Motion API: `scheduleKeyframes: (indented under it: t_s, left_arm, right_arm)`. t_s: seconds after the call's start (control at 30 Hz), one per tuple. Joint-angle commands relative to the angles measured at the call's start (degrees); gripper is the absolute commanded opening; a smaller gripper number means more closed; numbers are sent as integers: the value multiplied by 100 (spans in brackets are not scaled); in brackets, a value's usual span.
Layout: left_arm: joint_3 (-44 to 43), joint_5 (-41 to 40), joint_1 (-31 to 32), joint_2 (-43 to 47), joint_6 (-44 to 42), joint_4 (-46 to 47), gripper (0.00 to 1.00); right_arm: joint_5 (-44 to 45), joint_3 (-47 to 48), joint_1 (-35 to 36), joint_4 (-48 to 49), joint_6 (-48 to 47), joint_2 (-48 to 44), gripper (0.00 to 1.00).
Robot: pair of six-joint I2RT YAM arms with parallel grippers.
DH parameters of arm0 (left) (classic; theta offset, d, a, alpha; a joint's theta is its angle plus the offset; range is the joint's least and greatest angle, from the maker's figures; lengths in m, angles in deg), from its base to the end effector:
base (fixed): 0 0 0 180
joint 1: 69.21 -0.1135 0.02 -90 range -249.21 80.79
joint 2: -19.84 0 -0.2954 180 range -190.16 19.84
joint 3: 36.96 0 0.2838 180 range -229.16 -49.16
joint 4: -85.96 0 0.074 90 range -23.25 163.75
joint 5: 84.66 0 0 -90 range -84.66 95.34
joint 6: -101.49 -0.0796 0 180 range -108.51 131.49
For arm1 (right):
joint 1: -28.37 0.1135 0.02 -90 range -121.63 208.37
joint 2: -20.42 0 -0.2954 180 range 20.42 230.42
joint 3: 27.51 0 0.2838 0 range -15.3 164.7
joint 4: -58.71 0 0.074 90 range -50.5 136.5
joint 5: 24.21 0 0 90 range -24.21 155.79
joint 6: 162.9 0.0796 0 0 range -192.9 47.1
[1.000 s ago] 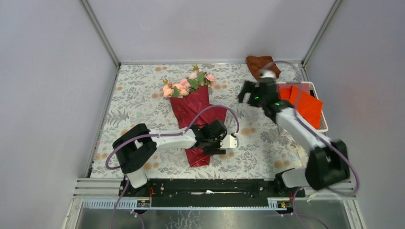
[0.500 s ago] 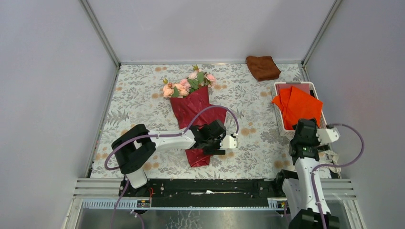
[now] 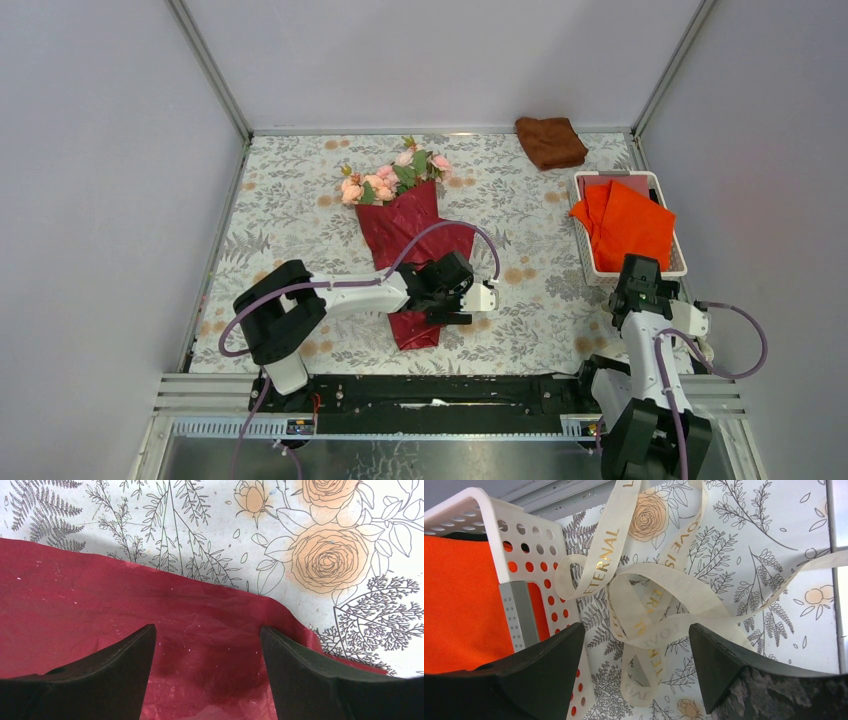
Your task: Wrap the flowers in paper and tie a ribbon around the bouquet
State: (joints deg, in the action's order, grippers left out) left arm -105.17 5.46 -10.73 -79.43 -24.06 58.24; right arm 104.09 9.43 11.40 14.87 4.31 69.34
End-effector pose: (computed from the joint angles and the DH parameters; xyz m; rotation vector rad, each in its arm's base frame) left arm 0.2039 -0.3328 0.1273 1.9055 1.7749 -0.1473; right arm 0.1579 -0.0998 0.1644 1.8412 1.3782 -0.3341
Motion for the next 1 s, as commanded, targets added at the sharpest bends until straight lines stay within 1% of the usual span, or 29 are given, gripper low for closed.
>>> scheduleKeyframes:
  t_s: [0.0,0.17,0.27,0.33,0.4,0.43,0.47,0.5,0.53,0.57,0.67,0.77,0.9,0.97]
  left_arm:
    - [467,91,29,-597,-55,-556,84]
    - [426,50,32,-669,-65,-568,84]
    - [424,76,35,-654,-30,-592,84]
    - [435,73,32,-623,-44,-594,85]
    - [450,59,32,-613,-57,-584,85]
    - [441,53,32,-617,-57,-578,85]
    - [449,57,32,-620,-57,-570,85]
    - [450,54,32,-628,-57,-582,85]
    - [450,52,32,-624,-56,-580,85]
    - [457,42,33,-616,-59,-584,85]
    - [468,48,35,-612,-74,-577,85]
    - [464,39,32,-626,-79,-562,85]
    - [484,17,32,-631,-101,-549,85]
    - [494,14,32,-639,-101,-541,85]
  right_arm:
    - [-39,78,-61,-99,547,15,86]
    - [-416,-38,-78,131,500,149,87]
    - [-459,-110,-91,279,527,350,87]
    - [-465,-123,-103,365,467,465,83]
    - [-537,-188,-105,555,377,503,75]
    - [-584,-256,-112,665,354,504,68]
    - [-607,-337,-118,765,367,485,54]
    - [-621,-398,-122,810,389,455,35]
    - [-611,-430,-122,801,406,410,15]
    - [-568,-443,-122,773,398,333,0]
    - [-207,-344,-123,686,79,-111,0]
    - [338,-66,-131,593,-403,-858,0]
    - [1234,714,-125,726,-1638,-1545,0]
    - [1545,1131,-127,1207,-2602,-1725,0]
